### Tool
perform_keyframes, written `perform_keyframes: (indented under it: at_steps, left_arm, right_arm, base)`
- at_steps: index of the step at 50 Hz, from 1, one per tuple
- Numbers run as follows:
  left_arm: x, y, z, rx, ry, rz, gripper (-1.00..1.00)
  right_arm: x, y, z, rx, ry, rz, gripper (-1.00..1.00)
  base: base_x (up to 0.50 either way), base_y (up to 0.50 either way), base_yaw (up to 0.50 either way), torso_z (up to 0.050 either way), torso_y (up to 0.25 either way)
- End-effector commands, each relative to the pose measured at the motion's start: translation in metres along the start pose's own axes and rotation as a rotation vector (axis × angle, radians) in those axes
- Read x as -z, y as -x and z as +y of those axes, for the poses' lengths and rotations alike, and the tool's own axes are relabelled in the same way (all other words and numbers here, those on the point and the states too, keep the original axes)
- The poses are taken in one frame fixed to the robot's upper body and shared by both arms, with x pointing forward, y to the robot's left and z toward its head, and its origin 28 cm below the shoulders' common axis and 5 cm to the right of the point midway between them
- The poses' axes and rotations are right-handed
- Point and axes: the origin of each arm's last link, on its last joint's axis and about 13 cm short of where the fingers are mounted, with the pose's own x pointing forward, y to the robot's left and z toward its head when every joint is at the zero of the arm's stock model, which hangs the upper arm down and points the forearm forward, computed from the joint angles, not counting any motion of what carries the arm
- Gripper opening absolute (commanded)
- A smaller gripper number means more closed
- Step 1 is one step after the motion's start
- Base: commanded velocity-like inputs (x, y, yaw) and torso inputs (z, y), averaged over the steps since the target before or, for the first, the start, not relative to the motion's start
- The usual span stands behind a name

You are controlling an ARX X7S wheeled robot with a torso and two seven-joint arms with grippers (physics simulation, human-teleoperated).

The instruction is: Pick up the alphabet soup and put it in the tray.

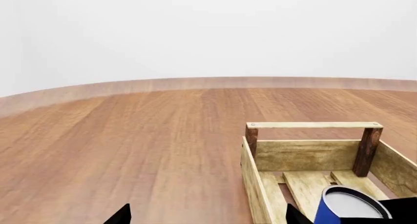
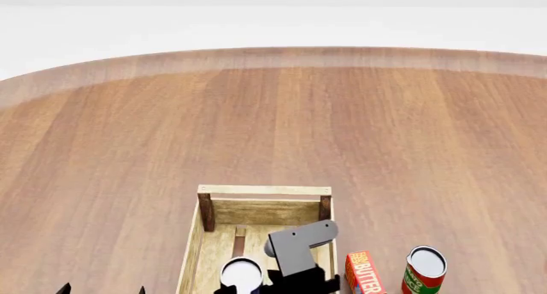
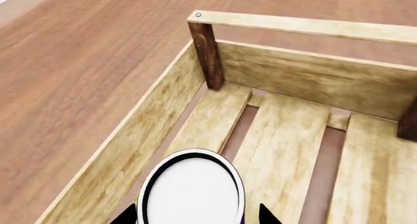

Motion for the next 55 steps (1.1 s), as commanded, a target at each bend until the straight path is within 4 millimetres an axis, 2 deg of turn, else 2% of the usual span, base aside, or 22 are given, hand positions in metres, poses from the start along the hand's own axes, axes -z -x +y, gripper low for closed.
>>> perform_keyframes:
  at_steps: [1, 15, 31, 41, 55]
  left_arm:
    - [0.000, 0.000, 0.000, 0.000, 0.000, 0.000, 1.00]
    - [-0.001, 0.000, 0.000, -0.001, 0.000, -0.002, 1.00]
    - [-0.001, 0.001, 0.000, 0.000, 0.000, -0.002, 1.00]
    - [0.000, 0.000, 0.000, 0.000, -0.001, -0.002, 1.00]
    - [-0.004, 0.001, 0.001, -0.001, 0.007, -0.015, 1.00]
  right_arm:
    - [-0.002, 0.000, 0.001, -0.008, 0.005, 0.000, 1.00]
    - [-0.002, 0.005, 0.002, -0.007, 0.006, -0.009, 1.00]
    - [0.001, 0.023, 0.009, -0.015, 0.013, -0.058, 1.00]
    - [-0.002, 0.040, 0.015, -0.012, 0.034, -0.104, 1.00]
    - [-0.010, 0.070, 0.028, 0.047, 0.068, -0.270, 1.00]
  base:
    - [0.00, 0.00, 0.00, 0.000, 0.000]
    - [0.00, 0.00, 0.00, 0.000, 0.000]
    - [0.00, 0.00, 0.00, 0.000, 0.000]
    - [0.00, 0.00, 0.00, 0.000, 0.000]
    - [0.00, 0.00, 0.00, 0.000, 0.000]
